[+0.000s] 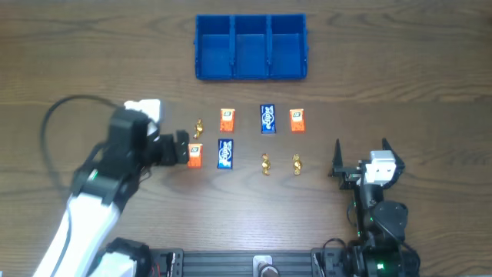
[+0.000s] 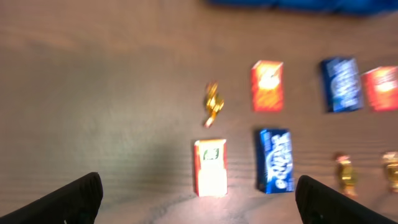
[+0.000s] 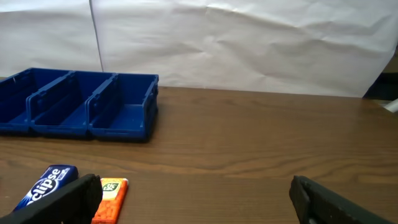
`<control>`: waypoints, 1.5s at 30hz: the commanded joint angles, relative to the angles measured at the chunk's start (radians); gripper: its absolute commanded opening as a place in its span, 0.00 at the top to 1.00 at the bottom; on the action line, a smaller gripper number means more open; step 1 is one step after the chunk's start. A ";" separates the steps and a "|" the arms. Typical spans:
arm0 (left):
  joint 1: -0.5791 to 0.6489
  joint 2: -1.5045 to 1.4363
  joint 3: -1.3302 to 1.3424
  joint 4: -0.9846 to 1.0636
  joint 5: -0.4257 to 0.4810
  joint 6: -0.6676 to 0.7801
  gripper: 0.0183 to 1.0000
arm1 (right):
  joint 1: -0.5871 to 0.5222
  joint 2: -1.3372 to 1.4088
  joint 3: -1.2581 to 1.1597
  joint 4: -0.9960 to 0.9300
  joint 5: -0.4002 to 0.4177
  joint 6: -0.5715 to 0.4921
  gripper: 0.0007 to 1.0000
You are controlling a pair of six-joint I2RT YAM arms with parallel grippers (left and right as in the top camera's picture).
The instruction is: Sort Candies Into Trays
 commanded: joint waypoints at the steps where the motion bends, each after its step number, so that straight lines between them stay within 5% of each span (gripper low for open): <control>1: -0.045 0.302 0.027 0.008 -0.041 -0.144 0.00 | 0.007 -0.006 -0.002 -0.004 0.011 -0.014 0.00; 14: -0.164 0.628 0.028 0.152 -0.092 -0.160 0.03 | 0.007 -0.006 -0.002 -0.004 0.011 -0.014 0.00; 18: -0.168 0.641 0.028 0.152 -0.105 -0.160 0.22 | 0.007 -0.006 -0.002 -0.003 0.011 -0.014 0.00; 23: -0.171 0.641 0.028 0.154 -0.109 -0.161 0.59 | 0.007 -0.006 -0.002 -0.003 0.011 -0.014 0.00; 28: -0.178 0.596 0.074 0.136 -0.113 -0.183 0.72 | 0.007 -0.006 -0.002 -0.004 0.011 -0.014 0.00; 35: -0.171 0.651 0.697 -0.178 -0.294 -0.188 0.73 | 0.007 -0.006 -0.002 -0.004 0.011 -0.014 0.00; 45: -0.096 1.257 1.538 -0.382 -0.225 -0.102 0.71 | 0.007 -0.006 -0.002 -0.004 0.011 -0.014 0.00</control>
